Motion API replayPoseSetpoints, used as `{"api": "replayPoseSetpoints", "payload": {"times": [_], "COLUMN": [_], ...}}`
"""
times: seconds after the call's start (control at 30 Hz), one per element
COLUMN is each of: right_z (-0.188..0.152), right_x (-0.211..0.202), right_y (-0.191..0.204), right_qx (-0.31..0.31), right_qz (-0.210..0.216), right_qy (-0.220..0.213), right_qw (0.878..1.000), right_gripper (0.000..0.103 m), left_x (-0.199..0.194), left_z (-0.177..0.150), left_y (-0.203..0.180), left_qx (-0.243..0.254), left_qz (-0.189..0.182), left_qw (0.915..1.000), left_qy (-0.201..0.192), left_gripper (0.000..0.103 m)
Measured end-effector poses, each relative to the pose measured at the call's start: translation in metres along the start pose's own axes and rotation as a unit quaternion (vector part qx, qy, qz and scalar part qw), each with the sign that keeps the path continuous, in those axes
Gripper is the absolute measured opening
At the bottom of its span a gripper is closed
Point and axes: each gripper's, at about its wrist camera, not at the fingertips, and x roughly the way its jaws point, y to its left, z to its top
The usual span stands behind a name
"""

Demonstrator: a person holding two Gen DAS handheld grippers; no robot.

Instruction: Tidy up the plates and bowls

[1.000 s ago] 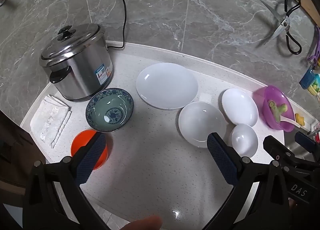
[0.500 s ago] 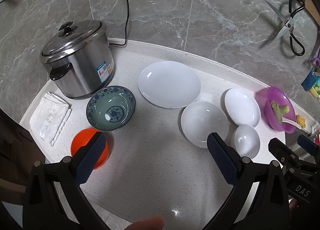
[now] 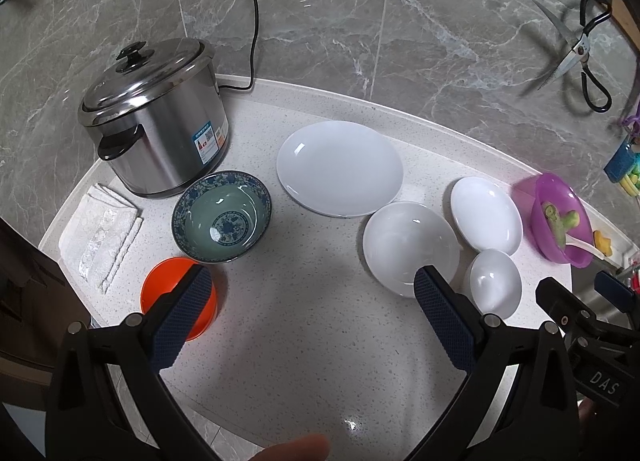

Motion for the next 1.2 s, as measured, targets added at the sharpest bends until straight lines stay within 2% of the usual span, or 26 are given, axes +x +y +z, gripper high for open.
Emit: {"api": "replayPoseSetpoints", "payload": {"times": [1.2], "right_z": [-0.0022], "right_x": [0.0021], "right_y": [-0.0023], "right_qx": [0.000], "right_qz": [0.000], "right_qy": [0.002], "right_qw": [1.000], "right_gripper": [0.103], "left_x": [0.0020], "left_z": [-0.0012], "left_y": [0.0009], "left_qx": [0.000], "left_qz": [-0.001], "left_qw": [1.0000], "left_qy": [0.001], "left_gripper": [0.103]}}
